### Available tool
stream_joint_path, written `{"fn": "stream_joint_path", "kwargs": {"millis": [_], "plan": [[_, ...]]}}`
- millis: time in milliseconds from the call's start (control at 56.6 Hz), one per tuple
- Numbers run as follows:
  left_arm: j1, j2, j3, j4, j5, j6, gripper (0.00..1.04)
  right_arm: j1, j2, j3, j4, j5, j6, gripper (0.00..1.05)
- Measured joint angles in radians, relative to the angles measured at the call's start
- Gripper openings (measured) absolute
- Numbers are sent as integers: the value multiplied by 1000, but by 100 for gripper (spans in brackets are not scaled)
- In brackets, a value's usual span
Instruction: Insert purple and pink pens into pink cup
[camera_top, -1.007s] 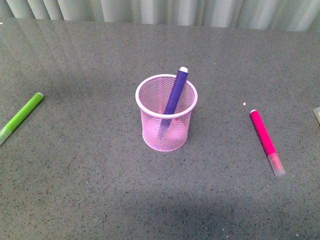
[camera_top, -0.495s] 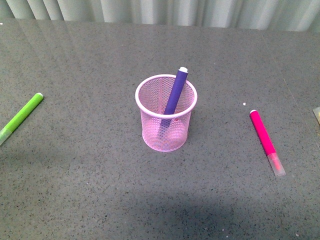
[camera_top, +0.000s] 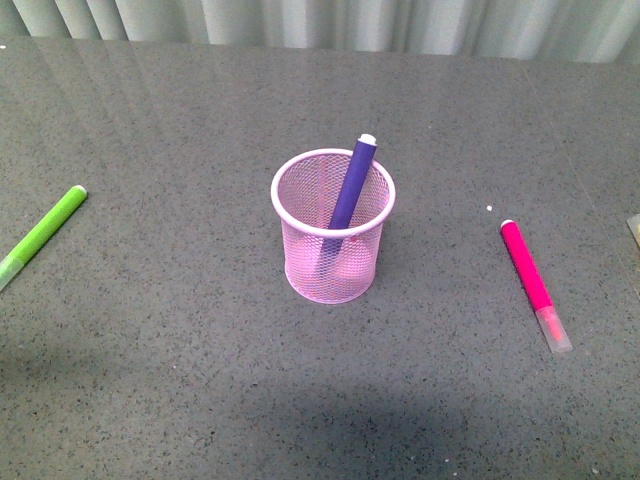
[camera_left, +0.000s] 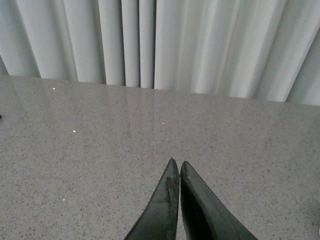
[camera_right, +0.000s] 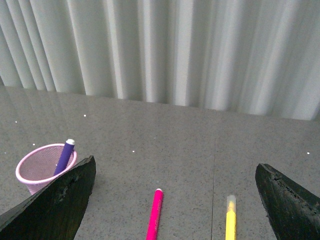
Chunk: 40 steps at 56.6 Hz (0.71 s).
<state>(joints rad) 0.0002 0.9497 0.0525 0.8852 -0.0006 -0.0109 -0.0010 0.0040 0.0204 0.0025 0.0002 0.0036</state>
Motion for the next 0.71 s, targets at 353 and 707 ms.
{"fn": "stream_joint_path", "kwargs": {"millis": [353,707], "plan": [[0,-309,-42,-264,0,0,2,0,0,0,0,0,0,97],[0,-544,-46,-479,0,0,2,0,0,0,0,0,0,97]]}}
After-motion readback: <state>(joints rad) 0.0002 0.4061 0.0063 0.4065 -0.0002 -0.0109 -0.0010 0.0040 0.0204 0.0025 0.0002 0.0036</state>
